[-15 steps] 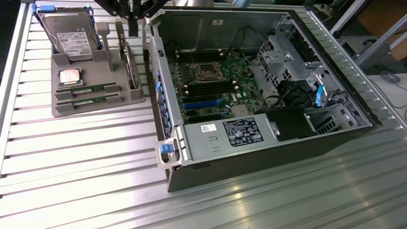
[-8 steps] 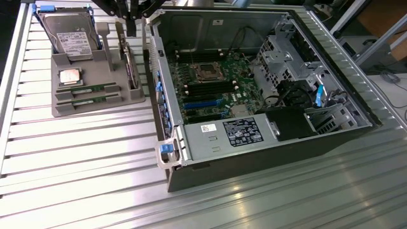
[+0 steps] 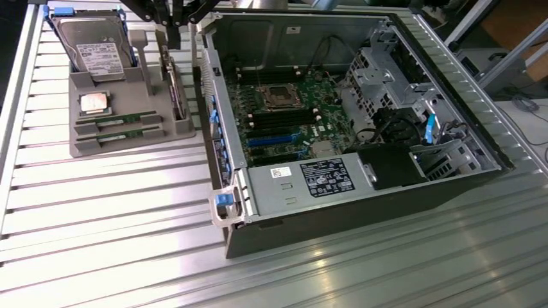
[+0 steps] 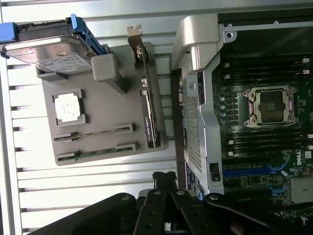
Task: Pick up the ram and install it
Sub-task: 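Reach for the ram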
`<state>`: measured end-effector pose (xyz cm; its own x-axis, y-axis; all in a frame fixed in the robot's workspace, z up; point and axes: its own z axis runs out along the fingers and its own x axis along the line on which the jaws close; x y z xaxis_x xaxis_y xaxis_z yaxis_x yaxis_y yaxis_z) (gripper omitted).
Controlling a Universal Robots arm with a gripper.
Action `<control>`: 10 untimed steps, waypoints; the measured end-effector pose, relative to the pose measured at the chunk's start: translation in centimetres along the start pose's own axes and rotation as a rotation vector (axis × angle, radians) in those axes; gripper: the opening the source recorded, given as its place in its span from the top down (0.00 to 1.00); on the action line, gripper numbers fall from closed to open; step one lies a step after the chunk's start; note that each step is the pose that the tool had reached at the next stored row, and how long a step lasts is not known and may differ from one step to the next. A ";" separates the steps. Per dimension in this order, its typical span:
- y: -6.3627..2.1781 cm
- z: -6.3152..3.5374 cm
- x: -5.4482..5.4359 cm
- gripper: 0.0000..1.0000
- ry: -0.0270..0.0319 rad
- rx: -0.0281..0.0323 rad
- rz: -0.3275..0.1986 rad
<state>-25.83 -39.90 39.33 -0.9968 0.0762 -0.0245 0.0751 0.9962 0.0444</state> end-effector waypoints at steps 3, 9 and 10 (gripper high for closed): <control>-0.01 0.00 0.1 0.90 0.0000 0.0000 0.000; -0.04 -0.01 0.5 0.90 0.0000 0.0000 0.000; -0.05 -0.02 0.6 0.90 0.0000 0.0000 0.000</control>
<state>-26.41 -39.90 39.33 -0.9968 0.0762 -0.0244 0.0751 0.9962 0.0443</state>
